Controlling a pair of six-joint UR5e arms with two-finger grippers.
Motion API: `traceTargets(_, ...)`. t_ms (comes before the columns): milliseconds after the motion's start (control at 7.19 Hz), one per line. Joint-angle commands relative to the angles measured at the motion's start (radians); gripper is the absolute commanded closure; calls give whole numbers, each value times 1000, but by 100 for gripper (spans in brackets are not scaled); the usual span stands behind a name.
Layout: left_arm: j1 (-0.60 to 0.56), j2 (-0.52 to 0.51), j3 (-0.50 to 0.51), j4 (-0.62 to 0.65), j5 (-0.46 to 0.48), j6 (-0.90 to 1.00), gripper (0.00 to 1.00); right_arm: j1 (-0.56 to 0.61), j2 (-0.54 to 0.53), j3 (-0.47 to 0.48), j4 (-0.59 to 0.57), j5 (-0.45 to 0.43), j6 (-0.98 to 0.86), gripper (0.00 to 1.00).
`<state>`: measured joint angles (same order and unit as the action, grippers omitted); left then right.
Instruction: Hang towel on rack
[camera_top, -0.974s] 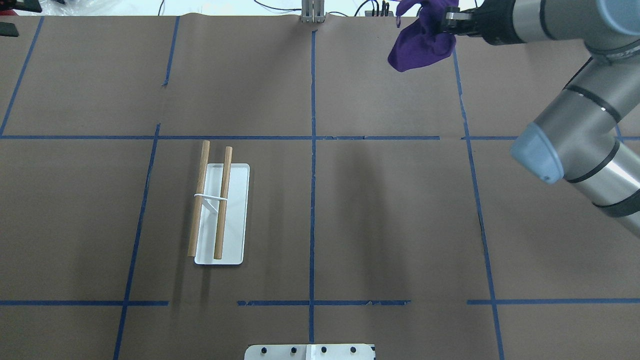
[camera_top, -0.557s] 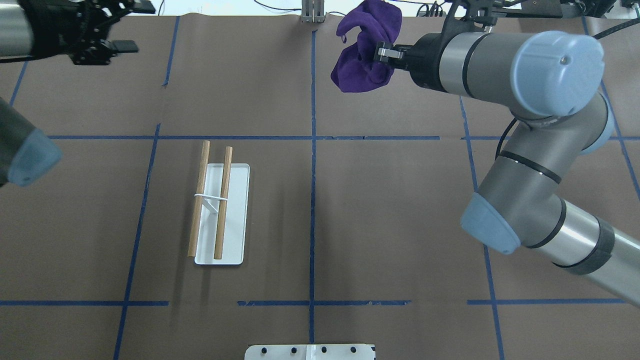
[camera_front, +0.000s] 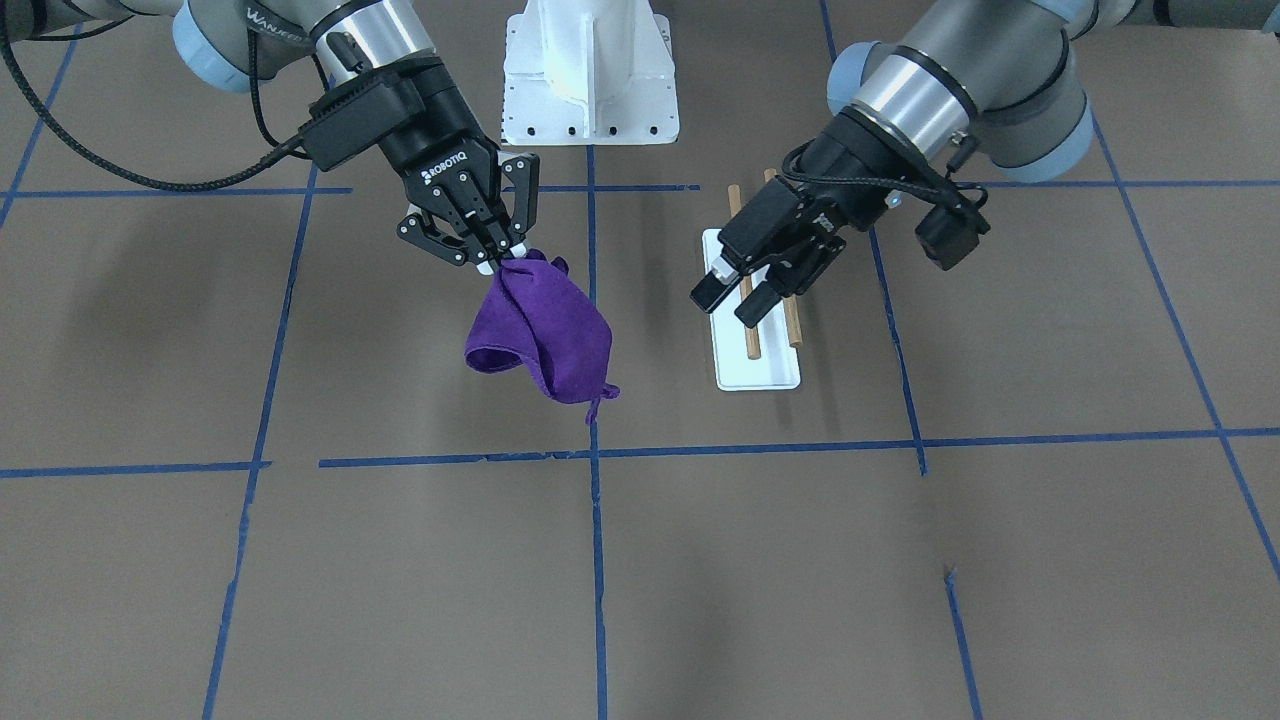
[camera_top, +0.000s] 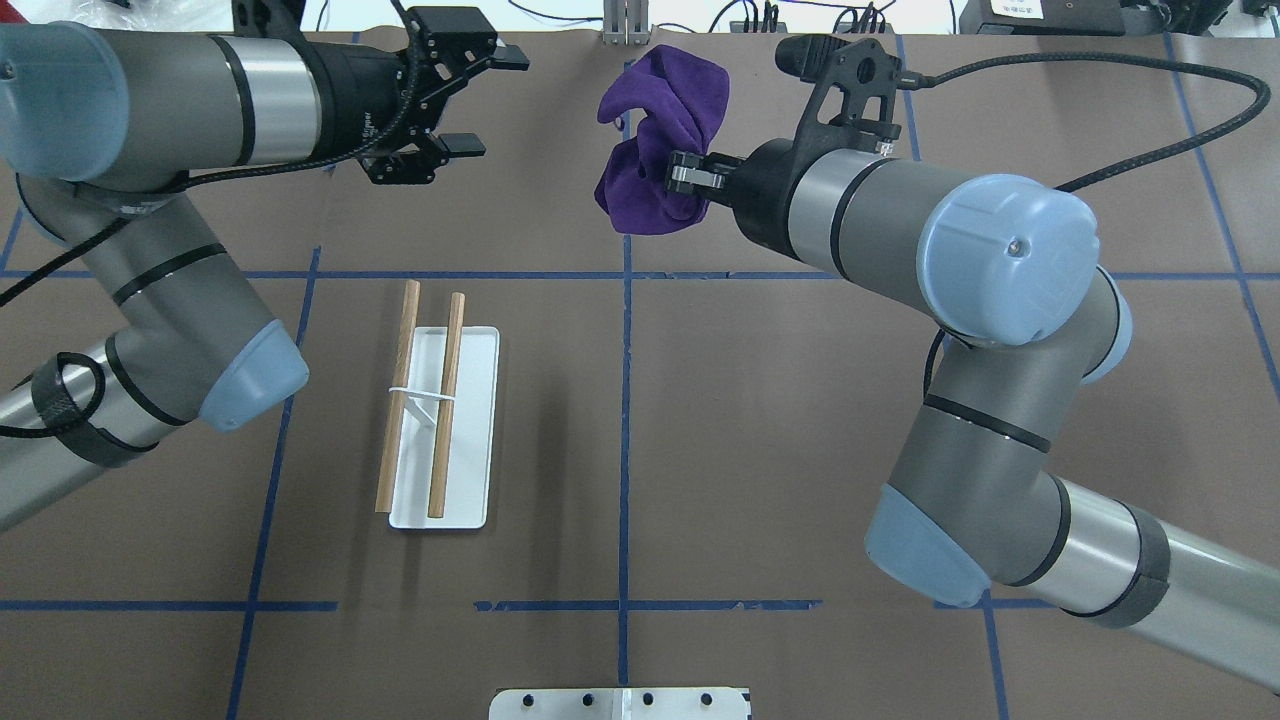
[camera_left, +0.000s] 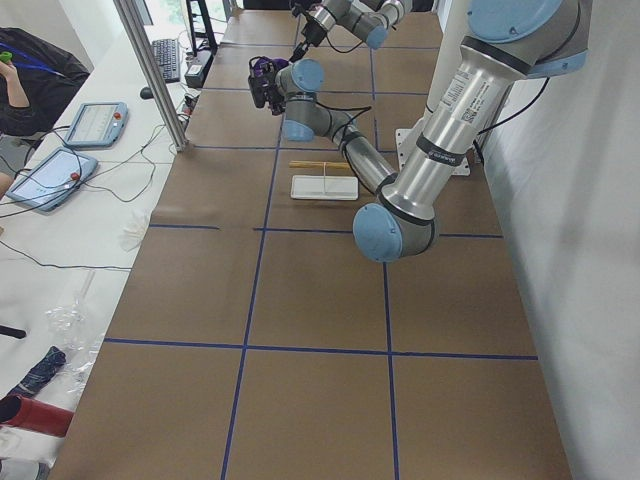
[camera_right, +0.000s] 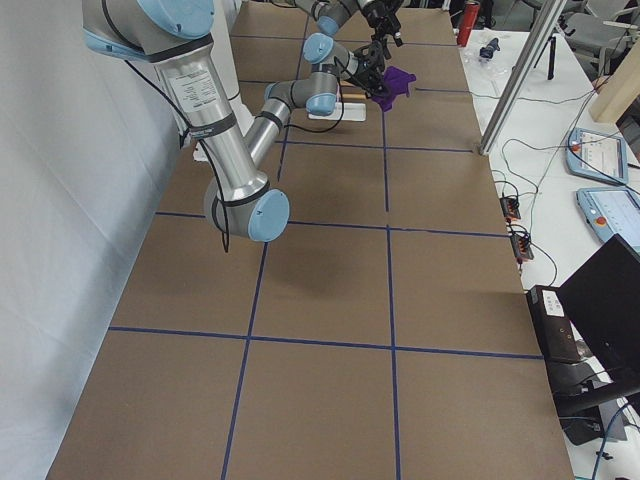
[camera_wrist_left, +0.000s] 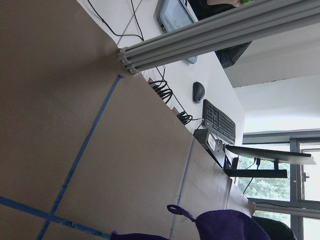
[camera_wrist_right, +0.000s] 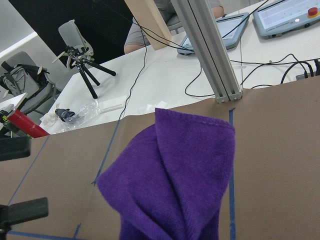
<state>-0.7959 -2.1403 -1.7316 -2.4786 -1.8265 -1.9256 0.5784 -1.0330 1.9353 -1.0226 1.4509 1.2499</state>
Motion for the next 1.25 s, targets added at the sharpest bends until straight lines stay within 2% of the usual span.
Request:
traceTargets(0, 36, -44, 9, 12, 16, -4, 0, -52, 13, 16, -1, -4, -3, 100)
traceTargets(835, 55, -62, 17, 12, 16, -1, 4, -80, -2, 60, -1, 3, -7, 100)
traceTargets(1113, 55, -62, 18, 12, 15, 0, 9, -81, -2, 60, -1, 3, -7, 100)
